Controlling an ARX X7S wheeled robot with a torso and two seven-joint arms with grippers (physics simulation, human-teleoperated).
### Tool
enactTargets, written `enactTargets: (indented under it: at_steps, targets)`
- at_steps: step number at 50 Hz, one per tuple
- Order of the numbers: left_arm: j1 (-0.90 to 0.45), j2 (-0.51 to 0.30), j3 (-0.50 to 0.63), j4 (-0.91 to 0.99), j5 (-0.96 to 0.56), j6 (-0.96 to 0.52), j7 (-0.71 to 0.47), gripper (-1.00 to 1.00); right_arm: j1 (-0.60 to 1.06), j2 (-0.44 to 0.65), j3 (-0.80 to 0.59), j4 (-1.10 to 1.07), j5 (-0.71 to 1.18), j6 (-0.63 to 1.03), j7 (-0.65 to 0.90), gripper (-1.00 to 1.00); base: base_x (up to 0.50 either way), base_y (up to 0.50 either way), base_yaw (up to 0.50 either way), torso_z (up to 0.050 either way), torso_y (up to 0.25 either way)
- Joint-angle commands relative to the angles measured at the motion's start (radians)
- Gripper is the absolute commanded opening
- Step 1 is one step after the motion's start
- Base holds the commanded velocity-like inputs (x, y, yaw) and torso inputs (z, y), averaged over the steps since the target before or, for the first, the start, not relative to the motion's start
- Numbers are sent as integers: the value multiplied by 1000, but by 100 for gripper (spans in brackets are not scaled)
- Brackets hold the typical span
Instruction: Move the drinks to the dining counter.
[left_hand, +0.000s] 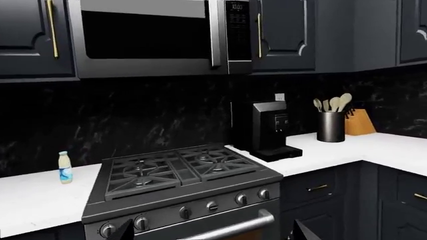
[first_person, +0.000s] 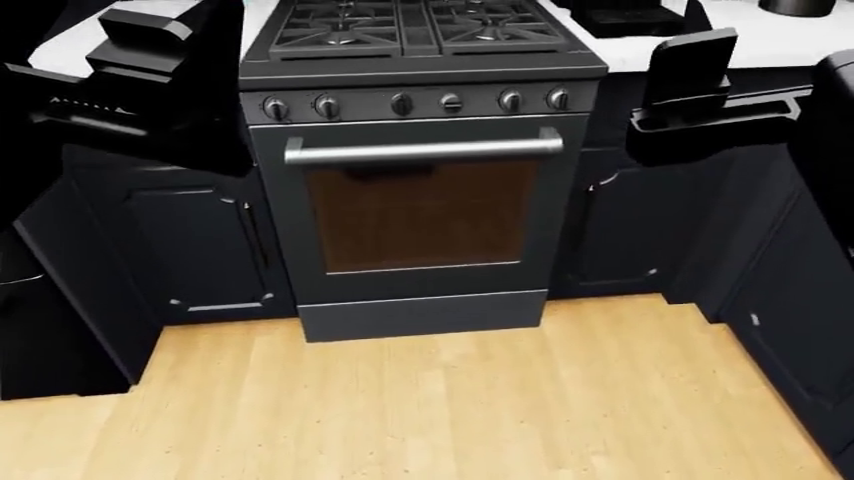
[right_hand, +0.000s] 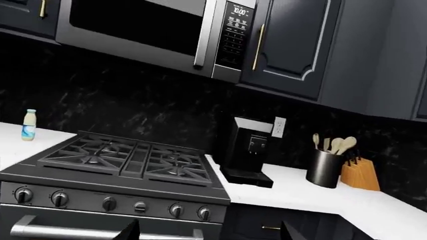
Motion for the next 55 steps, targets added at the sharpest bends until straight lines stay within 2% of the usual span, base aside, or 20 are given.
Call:
enactTargets:
  at_steps: [1,20,33,55]
  targets:
    - [10,1,0,-2,10,2,7,100,36,-40,-34,16,-42,33,-23,100,522,228,0,0,0]
    - [17,-2,-3,-2,16,6,11,100,102,-79,-53,64,-57,44,-28,100,501,286,0,0,2]
    - [-12,35,18,-24,43,-9,-12,100,79,-74,-49,59,-81,30,-50,100,497,291,0,0,2]
    - [-14,28,14,-26,39,-10,-7,100,105,-84,-76,65,-77,46,-38,100,451,333,0,0,2]
